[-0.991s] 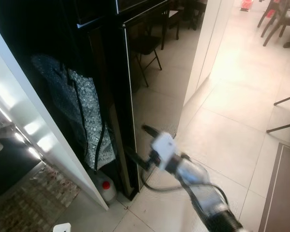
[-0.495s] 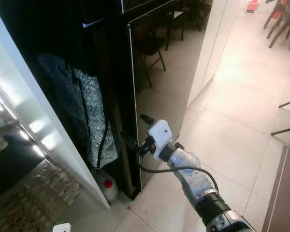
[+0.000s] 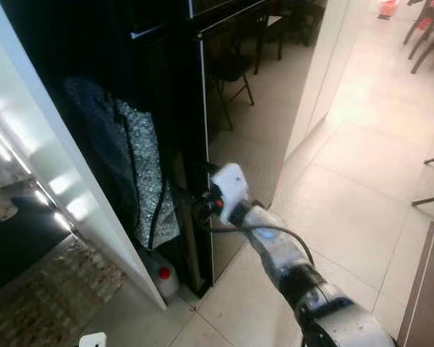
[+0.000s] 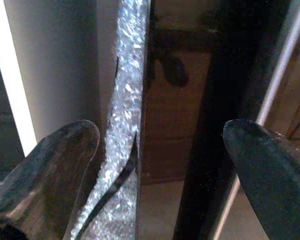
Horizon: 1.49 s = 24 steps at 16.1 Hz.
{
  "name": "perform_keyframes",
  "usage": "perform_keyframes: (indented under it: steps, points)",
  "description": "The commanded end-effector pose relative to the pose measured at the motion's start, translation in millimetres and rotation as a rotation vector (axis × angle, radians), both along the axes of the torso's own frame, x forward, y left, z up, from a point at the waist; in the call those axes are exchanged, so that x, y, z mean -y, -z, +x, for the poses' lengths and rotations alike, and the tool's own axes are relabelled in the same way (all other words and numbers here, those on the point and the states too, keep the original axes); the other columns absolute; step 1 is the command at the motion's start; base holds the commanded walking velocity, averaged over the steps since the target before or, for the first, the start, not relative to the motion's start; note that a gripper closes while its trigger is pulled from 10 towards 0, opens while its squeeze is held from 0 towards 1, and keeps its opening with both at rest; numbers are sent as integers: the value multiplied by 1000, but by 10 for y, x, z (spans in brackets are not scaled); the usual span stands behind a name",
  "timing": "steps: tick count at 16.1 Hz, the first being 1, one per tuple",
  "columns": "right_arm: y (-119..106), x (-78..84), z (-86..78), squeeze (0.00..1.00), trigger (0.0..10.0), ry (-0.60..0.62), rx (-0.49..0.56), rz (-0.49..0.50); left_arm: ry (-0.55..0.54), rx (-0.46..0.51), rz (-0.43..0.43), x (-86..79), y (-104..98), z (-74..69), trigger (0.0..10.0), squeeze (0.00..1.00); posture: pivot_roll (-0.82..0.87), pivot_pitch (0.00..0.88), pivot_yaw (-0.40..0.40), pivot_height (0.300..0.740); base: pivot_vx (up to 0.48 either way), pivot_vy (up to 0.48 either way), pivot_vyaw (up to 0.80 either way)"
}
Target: Restocking fridge
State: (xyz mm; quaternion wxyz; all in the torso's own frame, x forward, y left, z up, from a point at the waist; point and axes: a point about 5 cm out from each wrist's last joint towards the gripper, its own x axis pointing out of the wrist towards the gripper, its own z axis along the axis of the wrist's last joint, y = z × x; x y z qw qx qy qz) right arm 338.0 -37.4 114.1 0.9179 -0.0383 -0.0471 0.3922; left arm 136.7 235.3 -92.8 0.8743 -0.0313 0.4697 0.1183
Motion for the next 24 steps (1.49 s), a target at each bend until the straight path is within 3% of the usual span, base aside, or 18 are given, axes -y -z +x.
perform_keyframes:
  steps: [1, 2, 4, 6, 9, 10, 11, 12, 14, 16, 17, 20, 24]
  points:
    - [12, 56, -22, 0, 10000, 12, 15, 24, -15, -13, -2, -13, 18, -60, 10000, 0, -109, 0, 35, 740, 0, 0, 0]
    - [64, 130, -65, 0, 10000, 24, 14, 33, -15, -14, -3, -11, 20, -66, 10000, 0, -113, 2, 34, 740, 0, 0, 0]
    - [203, 492, -274, 0, 10000, 121, 16, 65, -13, -20, -5, -5, 28, -86, 10000, 0, -126, 15, 26, 740, 0, 0, 0]
    - [264, 755, -443, 0, 10000, 211, 2, 89, -13, -22, -3, -8, 31, -97, 10000, 0, -129, 25, 25, 740, 0, 0, 0]
    - [583, 1704, -684, 0, 10000, 615, -160, 189, -4, -28, 4, -16, 31, -101, 10000, 0, -156, 25, 33, 740, 0, 0, 0]
    - [832, 1944, -774, 0, 10000, 737, -279, 163, 1, -29, 6, -17, 29, -96, 10000, 0, -162, 21, 39, 740, 0, 0, 0]
    - [1028, 2033, -870, 0, 10000, 785, -383, 122, 4, -30, 6, -18, 29, -94, 10000, 0, -165, 14, 42, 740, 0, 0, 0]
    - [1211, 2043, -973, 0, 10000, 804, -487, 76, 7, -30, 6, -17, 28, -91, 10000, 0, -157, 9, 40, 740, 0, 0, 0]
    - [1719, 1941, -1405, 0, 10000, 836, -813, -68, -3, -25, 8, -30, 25, -96, 10000, 0, -137, 0, 37, 740, 0, 0, 0]
    - [1939, 1799, -1685, 0, 10000, 832, -973, -127, -12, -23, 9, -47, 26, -117, 10000, 0, -109, 0, 28, 740, 0, 0, 0]
    - [1998, 1730, -1758, 0, 10000, 871, -1024, -88, -23, -25, 12, -70, 27, -140, 10000, 0, -97, 0, 30, 740, 0, 0, 0]
    - [2059, 1606, -1830, 0, 10000, 839, -1064, -107, -34, -30, 13, -98, 31, -180, 10000, 0, -102, 0, 24, 740, 0, 0, 0]
    - [2062, 1722, -1865, 0, 10000, 892, -1086, -102, -13, -25, 16, -69, 31, -158, 10000, 0, -95, 0, 31, 740, 0, 0, 0]
